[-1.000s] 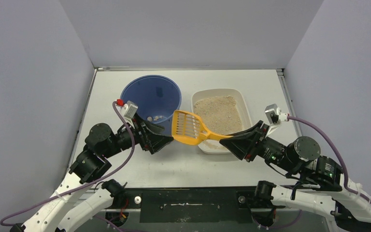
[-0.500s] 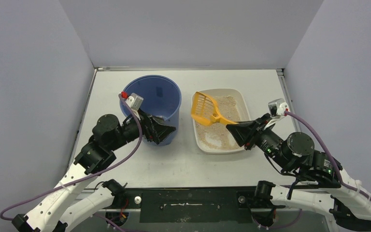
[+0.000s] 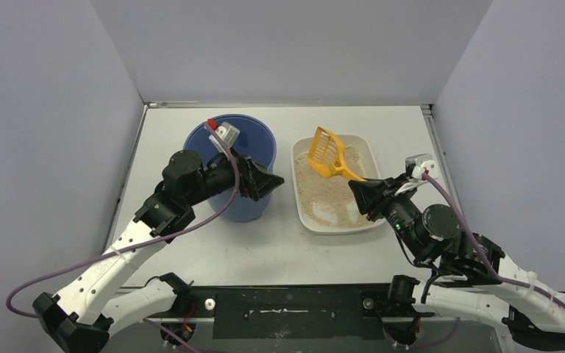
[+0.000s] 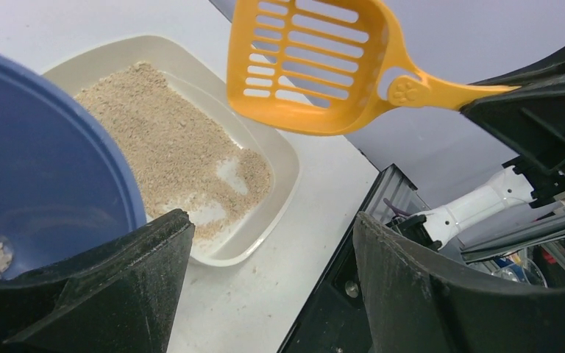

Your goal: Clean the litter box

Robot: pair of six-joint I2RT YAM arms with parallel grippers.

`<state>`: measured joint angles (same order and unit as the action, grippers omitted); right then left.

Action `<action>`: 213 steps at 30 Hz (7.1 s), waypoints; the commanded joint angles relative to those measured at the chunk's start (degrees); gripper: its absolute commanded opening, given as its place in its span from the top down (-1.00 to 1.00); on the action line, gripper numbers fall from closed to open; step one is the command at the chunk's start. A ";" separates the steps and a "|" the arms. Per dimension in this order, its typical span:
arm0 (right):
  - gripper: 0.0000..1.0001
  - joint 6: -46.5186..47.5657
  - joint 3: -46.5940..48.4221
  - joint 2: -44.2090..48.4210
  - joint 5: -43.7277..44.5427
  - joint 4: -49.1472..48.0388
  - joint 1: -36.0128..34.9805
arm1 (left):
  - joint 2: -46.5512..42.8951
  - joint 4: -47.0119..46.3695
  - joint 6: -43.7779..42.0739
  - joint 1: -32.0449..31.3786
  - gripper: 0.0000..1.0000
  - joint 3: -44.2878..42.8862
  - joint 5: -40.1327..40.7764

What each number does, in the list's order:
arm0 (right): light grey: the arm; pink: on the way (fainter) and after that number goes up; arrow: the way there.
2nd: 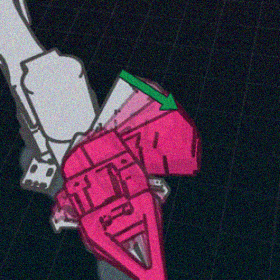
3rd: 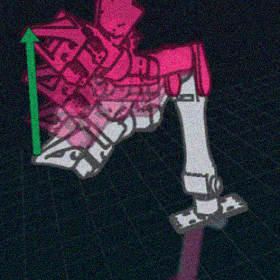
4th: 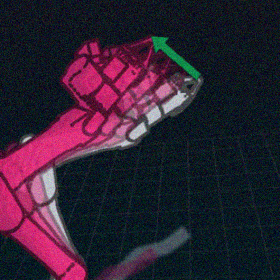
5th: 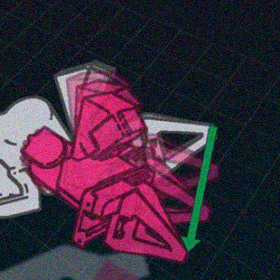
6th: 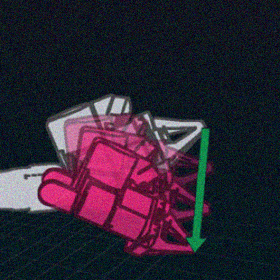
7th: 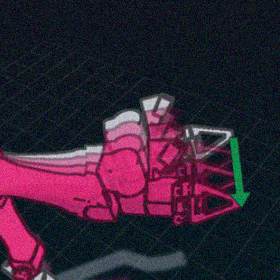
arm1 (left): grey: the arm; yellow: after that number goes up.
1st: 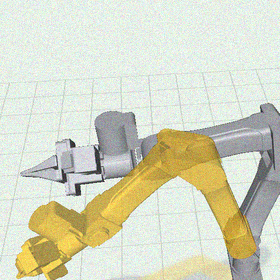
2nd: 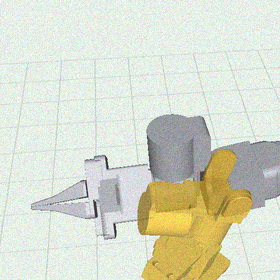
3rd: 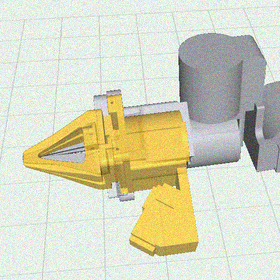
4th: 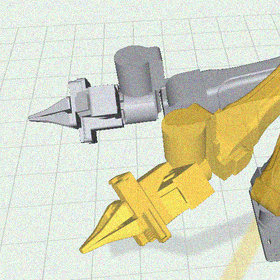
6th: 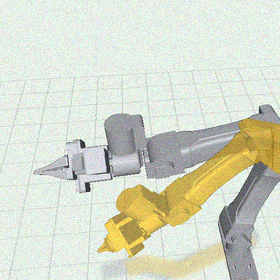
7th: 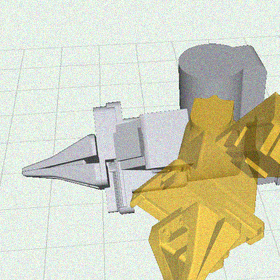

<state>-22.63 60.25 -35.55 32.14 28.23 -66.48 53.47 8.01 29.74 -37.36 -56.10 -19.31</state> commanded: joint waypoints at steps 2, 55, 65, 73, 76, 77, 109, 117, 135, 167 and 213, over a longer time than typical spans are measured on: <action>1.00 3.59 0.07 -4.02 4.81 -3.67 -0.46 | 6.63 -6.34 0.26 0.10 -0.51 -8.26 -6.06; 1.00 -6.41 -10.61 8.20 -27.77 6.65 49.07 | 64.74 19.58 3.76 -10.00 -0.24 -49.30 50.28; 1.00 -6.96 -12.93 7.50 -29.39 4.28 49.06 | 55.87 17.11 2.22 -3.86 -0.23 -36.90 52.02; 1.00 -7.02 -13.40 6.97 -29.96 3.53 49.06 | 56.18 15.93 0.87 -3.70 -0.23 -37.50 49.02; 1.00 -6.94 -13.32 7.31 -29.53 4.11 49.07 | 57.00 14.27 0.88 -4.09 -0.24 -37.78 46.81; 1.00 -6.87 -13.32 7.47 -29.51 4.21 49.00 | 57.39 13.81 0.75 -4.24 -0.24 -38.08 46.10; 1.00 -5.76 -12.42 8.95 -29.38 5.70 48.99 | 69.79 18.27 4.04 -5.00 0.11 -45.10 41.35; 1.00 -5.98 -12.79 9.66 -29.26 5.87 49.04 | 70.47 19.29 4.28 -4.98 0.22 -44.55 41.20; 1.00 -6.12 -12.52 10.36 -29.93 5.19 49.06 | 59.35 22.37 0.33 -4.19 0.06 -39.42 48.14; 1.00 -5.19 -10.75 9.80 -29.25 6.63 49.01 | 69.86 22.62 1.60 -8.10 -0.15 -50.47 43.47; 1.00 -11.40 -16.30 13.64 -35.30 12.89 49.02 | 53.88 6.15 23.27 -17.30 1.00 -20.03 43.24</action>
<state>-33.43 43.83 -22.96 -3.03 41.39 -17.65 110.63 19.11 47.22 -50.98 -78.56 25.54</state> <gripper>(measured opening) 0.216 0.096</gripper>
